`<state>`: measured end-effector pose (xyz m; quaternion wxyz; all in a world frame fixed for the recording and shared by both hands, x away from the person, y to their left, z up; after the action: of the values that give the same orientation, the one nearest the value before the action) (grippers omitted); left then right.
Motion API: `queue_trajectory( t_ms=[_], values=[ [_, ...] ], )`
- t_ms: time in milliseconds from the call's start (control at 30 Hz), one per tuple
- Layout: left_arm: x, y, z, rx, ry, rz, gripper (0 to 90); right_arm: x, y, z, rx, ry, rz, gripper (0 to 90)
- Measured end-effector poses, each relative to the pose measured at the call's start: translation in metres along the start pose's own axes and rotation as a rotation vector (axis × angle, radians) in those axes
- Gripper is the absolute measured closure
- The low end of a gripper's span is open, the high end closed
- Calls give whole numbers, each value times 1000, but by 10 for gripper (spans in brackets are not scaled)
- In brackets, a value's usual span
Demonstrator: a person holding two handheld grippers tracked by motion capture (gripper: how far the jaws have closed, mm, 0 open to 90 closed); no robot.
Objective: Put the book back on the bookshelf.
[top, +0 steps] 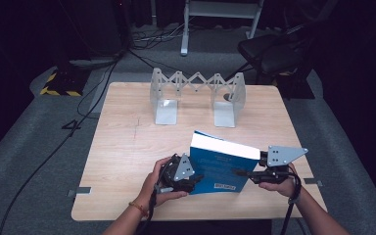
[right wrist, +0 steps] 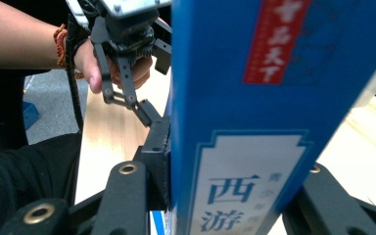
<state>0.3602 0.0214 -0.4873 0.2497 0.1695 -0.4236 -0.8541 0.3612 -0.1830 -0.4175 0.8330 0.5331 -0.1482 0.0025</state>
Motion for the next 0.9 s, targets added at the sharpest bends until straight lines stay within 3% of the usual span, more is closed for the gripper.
queue_trajectory(
  t_ms=[133,200,233,300,333,400,567,600,633,767,867,900],
  values=[
    [-2,-25,2,-108,-41,-37,340,-1,1,-1,3,-4,-10,601],
    [-6,-40,4,-151,-35,-19,309,-1,2,-2,1,-4,-8,601],
    [-6,-40,4,-151,-35,-19,299,-1,2,-2,1,-4,-8,601],
    [-12,-52,9,-166,-40,22,284,-1,3,-3,0,-4,-10,601],
    [-19,-60,14,-163,-33,64,269,-1,3,-3,0,-7,-11,601],
    [-25,-67,18,-163,-30,96,257,-1,3,-4,1,-6,-14,602],
    [-39,-84,24,-193,15,140,233,-1,4,-3,7,-5,-25,603],
    [-46,-94,26,-212,51,147,232,-2,4,-3,11,-3,-18,603],
    [-48,-97,27,-208,59,152,233,-2,4,-3,14,-3,-17,603],
    [-63,-108,32,-183,71,229,222,-3,5,-4,8,-20,-27,609],
    [-68,-112,32,-173,45,300,201,-4,7,-5,-3,-40,-41,613],
    [-70,-113,32,-176,46,307,199,-4,7,-5,-5,-41,-43,614]
  ],
)
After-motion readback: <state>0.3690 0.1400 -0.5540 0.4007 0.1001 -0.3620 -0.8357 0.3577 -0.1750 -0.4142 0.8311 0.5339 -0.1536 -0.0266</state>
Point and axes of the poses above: each handheld gripper's, and its own axes: z roughly backward along the jaws, y roughly out of its top, x roughly to its right, the point moved 7 cm from there along -z, roughly forward along the jaws, and after that the axes turned 10 degrees about z, right-handed, at the moved point
